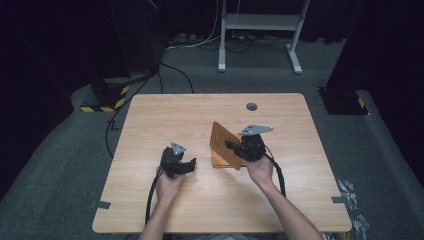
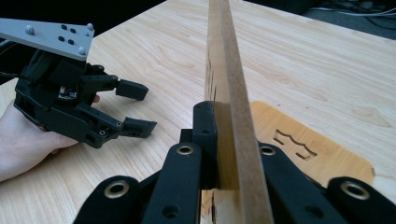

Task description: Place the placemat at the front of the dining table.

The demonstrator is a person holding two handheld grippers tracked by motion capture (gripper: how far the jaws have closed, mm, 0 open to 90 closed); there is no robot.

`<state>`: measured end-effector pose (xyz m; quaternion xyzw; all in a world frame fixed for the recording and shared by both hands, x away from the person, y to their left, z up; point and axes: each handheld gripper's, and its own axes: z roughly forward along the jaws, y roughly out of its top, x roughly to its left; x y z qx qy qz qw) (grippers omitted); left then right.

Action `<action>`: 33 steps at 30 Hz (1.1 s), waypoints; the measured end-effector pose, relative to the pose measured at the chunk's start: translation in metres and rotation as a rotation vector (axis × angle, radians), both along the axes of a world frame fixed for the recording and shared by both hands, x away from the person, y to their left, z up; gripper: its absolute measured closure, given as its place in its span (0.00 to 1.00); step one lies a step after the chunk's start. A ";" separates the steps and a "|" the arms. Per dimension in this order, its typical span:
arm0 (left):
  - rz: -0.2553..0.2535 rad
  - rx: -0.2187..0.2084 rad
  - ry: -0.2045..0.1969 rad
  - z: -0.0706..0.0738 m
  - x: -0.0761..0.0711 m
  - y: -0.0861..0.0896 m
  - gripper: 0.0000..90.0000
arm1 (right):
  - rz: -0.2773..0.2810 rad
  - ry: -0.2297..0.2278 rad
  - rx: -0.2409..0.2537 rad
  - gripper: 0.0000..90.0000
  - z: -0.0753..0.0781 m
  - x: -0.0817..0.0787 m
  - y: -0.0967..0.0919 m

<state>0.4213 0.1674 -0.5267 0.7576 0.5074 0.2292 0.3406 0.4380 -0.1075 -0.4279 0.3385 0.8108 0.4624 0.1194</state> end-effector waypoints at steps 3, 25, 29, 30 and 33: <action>0.009 -0.002 0.002 0.000 0.000 0.000 0.30 | -0.009 -0.005 -0.001 0.96 0.002 0.000 -0.003; 0.011 -0.007 0.001 0.000 0.000 0.000 0.29 | -0.084 -0.032 -0.004 0.96 0.019 0.001 -0.039; 0.012 -0.008 0.002 0.000 0.000 0.000 0.29 | -0.104 -0.037 -0.004 0.96 0.021 0.002 -0.046; 0.007 -0.007 -0.001 0.000 0.001 0.000 0.29 | -0.104 -0.038 -0.007 0.96 0.022 0.002 -0.048; 0.015 -0.014 0.001 -0.001 0.000 -0.001 0.29 | -0.121 -0.040 -0.006 0.96 0.022 0.002 -0.052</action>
